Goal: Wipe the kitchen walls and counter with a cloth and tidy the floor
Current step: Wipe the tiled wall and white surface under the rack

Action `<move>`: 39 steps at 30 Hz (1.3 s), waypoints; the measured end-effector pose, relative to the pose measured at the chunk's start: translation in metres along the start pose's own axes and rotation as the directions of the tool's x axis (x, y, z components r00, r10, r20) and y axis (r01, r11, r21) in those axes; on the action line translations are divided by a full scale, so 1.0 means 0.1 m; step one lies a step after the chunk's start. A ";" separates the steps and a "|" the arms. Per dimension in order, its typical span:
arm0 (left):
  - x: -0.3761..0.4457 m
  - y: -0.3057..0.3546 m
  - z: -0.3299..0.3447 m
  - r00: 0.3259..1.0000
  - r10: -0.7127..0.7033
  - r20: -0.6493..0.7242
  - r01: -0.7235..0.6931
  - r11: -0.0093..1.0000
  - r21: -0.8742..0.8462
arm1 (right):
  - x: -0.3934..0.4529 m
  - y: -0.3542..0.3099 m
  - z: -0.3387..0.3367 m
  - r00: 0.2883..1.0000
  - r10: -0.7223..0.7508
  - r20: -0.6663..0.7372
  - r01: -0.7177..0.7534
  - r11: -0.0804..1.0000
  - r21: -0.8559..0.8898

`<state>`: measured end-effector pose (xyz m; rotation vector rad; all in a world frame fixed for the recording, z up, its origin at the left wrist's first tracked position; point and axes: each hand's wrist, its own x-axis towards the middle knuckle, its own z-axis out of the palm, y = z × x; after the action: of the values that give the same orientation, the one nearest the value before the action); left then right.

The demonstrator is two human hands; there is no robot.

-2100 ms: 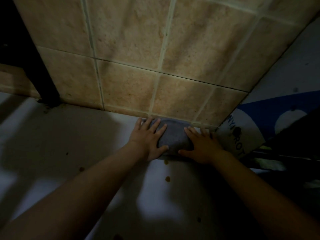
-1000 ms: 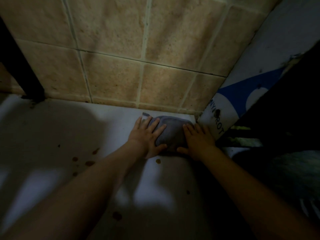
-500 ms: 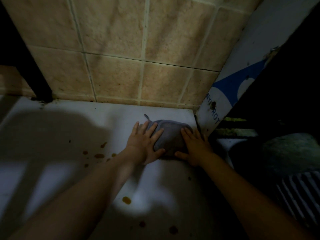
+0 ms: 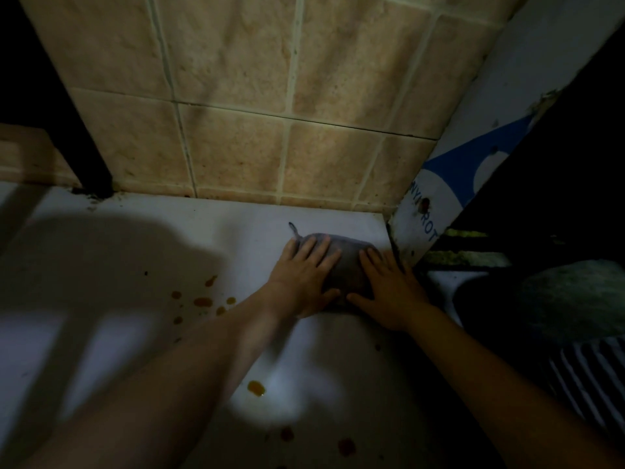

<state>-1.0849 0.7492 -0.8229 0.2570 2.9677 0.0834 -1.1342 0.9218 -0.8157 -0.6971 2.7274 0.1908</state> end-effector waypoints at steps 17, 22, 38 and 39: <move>0.05 -0.41 0.03 0.998 -0.036 0.050 0.031 0.994 0.102 | 0.31 -0.09 -0.11 0.994 -0.093 0.049 0.098 0.988 -0.116; 0.05 -0.54 0.01 0.998 -0.052 0.044 0.046 0.992 0.120 | 0.42 -0.19 -0.18 0.993 -0.109 0.045 0.114 0.984 -0.133; -0.29 -0.81 0.08 0.990 -0.124 0.063 0.121 0.992 0.049 | 0.45 -0.58 -0.17 0.983 -0.181 0.023 0.183 0.972 -0.145; -0.32 -0.82 0.09 0.990 -0.128 0.054 0.125 0.991 0.052 | 0.43 -0.61 -0.17 0.982 -0.189 0.023 0.190 0.972 -0.137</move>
<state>-1.0657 0.6631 -0.8327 0.0747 2.9229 -0.0115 -1.1445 0.8460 -0.8173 -0.9866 2.6365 0.3405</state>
